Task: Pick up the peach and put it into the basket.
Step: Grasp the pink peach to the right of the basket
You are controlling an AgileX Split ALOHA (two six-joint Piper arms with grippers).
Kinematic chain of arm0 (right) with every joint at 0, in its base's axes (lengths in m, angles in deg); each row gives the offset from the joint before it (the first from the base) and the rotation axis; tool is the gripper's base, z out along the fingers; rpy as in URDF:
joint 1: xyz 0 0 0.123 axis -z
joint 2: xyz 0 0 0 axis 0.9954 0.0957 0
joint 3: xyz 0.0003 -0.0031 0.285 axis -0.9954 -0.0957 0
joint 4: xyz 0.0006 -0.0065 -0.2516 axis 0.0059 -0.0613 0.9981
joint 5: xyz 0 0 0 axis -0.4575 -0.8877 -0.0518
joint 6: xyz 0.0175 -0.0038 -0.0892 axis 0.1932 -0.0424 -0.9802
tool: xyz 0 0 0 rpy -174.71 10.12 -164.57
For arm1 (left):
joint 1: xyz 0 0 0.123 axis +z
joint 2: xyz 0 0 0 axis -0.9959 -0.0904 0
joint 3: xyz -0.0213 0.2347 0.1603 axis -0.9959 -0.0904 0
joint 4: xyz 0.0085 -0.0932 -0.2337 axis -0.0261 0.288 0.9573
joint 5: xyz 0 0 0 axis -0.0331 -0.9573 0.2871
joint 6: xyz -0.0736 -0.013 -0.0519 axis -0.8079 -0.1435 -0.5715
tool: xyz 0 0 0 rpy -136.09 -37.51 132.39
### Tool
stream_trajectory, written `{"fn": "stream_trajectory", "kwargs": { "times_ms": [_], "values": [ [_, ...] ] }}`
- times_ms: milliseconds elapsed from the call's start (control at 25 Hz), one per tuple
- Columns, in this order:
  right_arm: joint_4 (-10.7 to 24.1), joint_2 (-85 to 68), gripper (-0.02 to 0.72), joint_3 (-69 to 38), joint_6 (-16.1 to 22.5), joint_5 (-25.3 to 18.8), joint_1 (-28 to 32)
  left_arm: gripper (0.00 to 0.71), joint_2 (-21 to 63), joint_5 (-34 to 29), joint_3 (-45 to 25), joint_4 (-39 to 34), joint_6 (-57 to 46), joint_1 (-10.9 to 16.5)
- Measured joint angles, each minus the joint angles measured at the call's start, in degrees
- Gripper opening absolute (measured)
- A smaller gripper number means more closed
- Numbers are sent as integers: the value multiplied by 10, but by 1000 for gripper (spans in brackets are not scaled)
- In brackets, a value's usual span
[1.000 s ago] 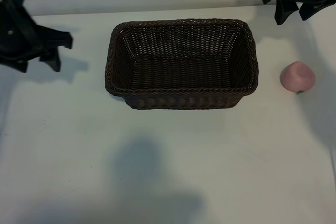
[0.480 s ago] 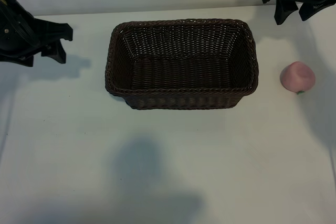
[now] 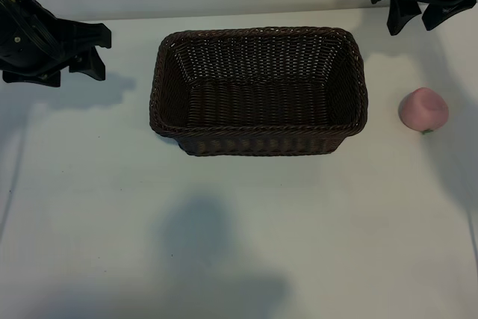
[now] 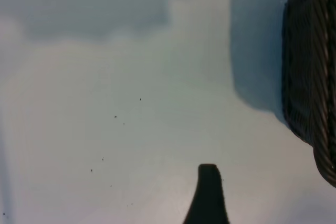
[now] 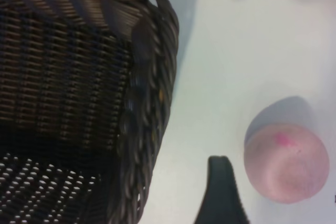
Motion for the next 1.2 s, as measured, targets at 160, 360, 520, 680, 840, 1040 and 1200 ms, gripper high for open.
{"fn": "stream_trajectory", "kwargs": {
  "times_ms": [160, 360, 520, 680, 840, 1040, 1200],
  "values": [
    [0, 0, 505, 0, 1, 0, 0, 591, -11, 9, 0, 7, 8, 0],
    [0, 0, 505, 0, 1, 0, 0, 591, -42, 16, 0, 28, 13, 0],
    [0, 0, 505, 0, 1, 0, 0, 591, -54, 35, -1, 67, 31, 0],
    [0, 0, 505, 0, 1, 0, 0, 591, -61, 56, -1, 108, 52, 0],
    [0, 0, 505, 0, 1, 0, 0, 591, -72, 79, -1, 136, 69, 0],
    [1, 0, 505, 0, 1, 0, 0, 591, -77, 88, -1, 141, 72, 0],
    [15, 0, 505, 0, 8, 0, 0, 590, -79, 88, -1, 141, 72, 0]
  ]
}}
